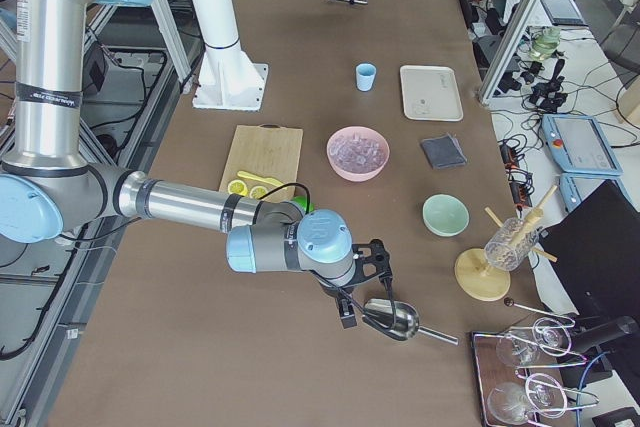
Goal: Mash ice and strawberries in cup
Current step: 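Lift the metal pestle upright with the left gripper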
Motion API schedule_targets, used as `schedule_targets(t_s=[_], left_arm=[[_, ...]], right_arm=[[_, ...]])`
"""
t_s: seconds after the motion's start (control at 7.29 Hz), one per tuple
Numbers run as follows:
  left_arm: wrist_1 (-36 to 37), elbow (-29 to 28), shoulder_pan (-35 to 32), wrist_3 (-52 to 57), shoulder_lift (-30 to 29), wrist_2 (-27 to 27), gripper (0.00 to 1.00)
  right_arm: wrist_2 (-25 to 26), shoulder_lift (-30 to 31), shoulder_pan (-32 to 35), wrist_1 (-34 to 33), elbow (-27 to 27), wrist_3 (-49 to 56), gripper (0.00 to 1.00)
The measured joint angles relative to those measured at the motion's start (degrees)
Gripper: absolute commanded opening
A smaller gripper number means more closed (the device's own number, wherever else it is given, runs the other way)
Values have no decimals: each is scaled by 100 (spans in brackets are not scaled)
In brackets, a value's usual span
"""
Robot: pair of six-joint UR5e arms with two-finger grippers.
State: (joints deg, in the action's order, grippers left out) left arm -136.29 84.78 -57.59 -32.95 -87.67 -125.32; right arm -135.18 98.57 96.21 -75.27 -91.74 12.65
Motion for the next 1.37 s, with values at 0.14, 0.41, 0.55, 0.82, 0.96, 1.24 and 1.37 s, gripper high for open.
schedule_targets(t_s=[0.14,0.41,0.55,0.82,0.96,1.24,1.37], left_arm=[[79,53,-31,15,-108,2,22],[523,246,-231,25,-571,25,22],[774,360,-441,27,-954,91,22],[1019,593,-868,-16,-1694,627,22],[1036,718,-943,-246,-2016,1001,22],[1021,1110,-770,-1118,-2564,1683,22],[1019,1386,-412,-1430,-2777,2305,22]], right_arm=[[-11,17,2,-3,-6,0,99],[10,17,3,-5,-6,0,99],[30,11,3,-5,-5,0,99],[57,17,3,-7,-5,0,99],[62,33,3,-13,-3,1,99],[65,52,3,-67,25,0,99],[87,12,3,-188,43,1,99]])
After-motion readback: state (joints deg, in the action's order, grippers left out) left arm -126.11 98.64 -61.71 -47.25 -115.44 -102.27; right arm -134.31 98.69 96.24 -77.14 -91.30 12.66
